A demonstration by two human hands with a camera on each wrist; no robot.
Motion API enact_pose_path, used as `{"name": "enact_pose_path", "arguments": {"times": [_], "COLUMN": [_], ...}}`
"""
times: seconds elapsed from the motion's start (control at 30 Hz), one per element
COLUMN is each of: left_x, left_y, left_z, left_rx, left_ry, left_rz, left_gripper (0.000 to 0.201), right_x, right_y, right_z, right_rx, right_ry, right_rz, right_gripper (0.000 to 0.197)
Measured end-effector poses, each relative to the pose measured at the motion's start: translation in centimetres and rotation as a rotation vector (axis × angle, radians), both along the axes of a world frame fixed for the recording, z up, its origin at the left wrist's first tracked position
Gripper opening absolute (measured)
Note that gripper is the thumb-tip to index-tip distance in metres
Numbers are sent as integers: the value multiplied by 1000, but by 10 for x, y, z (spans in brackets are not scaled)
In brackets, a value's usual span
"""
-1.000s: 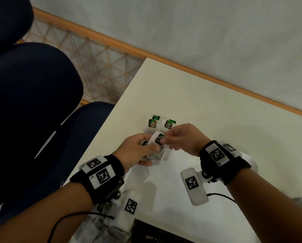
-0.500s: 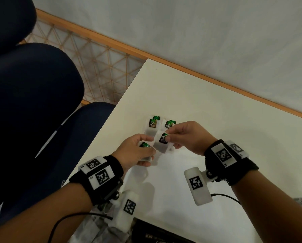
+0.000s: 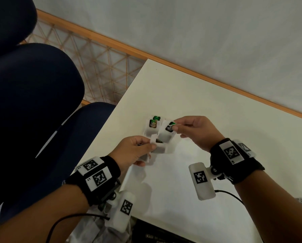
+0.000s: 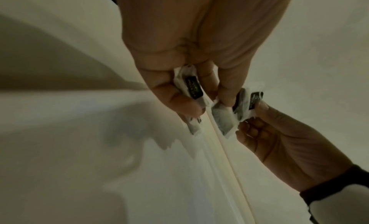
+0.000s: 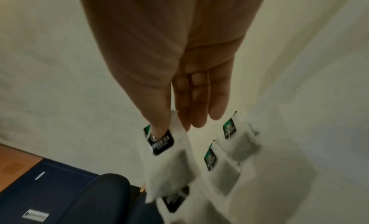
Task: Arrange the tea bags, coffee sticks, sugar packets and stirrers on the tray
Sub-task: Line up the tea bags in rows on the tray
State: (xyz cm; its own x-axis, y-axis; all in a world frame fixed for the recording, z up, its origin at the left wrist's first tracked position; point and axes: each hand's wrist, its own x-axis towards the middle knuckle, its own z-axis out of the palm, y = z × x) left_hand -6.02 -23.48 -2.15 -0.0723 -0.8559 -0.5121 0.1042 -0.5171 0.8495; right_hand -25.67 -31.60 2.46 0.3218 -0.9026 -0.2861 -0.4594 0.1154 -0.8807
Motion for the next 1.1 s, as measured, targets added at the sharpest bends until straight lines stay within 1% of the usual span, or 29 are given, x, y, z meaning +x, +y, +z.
{"name": "enact_pose_path", "arguments": {"times": [0.07,0.13,0.3,0.43,0.57,0.7,0.87,1.0,1.1], "left_x": [4,7,13,16,17,16,14,11,9], "left_y": [-1,-2,-5,-9,-10,-11,-12,-12,-11], "left_z": [0,0,2,2,2,0,0,0,1], "left_rx": [0,-8,-61,-94,-97,-81,-73,-62,-51], "left_ry": [-2,-11,-30,-24,-31,-27,-25,-26,-20], "left_rz": [38,65,156,232,227,216,196,173,154], "left_gripper": [9,9,4,6,8,8,6,7,7], "right_x": [-3,-5,-8,-2,1,3,4,1,-1], "right_y": [-3,-4,-3,-3,-14,-24,-27,-26,-22], "right_z": [-5,-9,-20,-30,-40,-42,-40,-40,-40], "right_rx": [-48,-69,-180,-134,-102,-141,-180,-175,-250], "right_ry": [-32,-21,182,258,341,406,449,480,469], "right_rz": [-85,-105,-24,67,40,25,69,86,60], "right_gripper": [16,17,15,12,11,11,13,14,19]}}
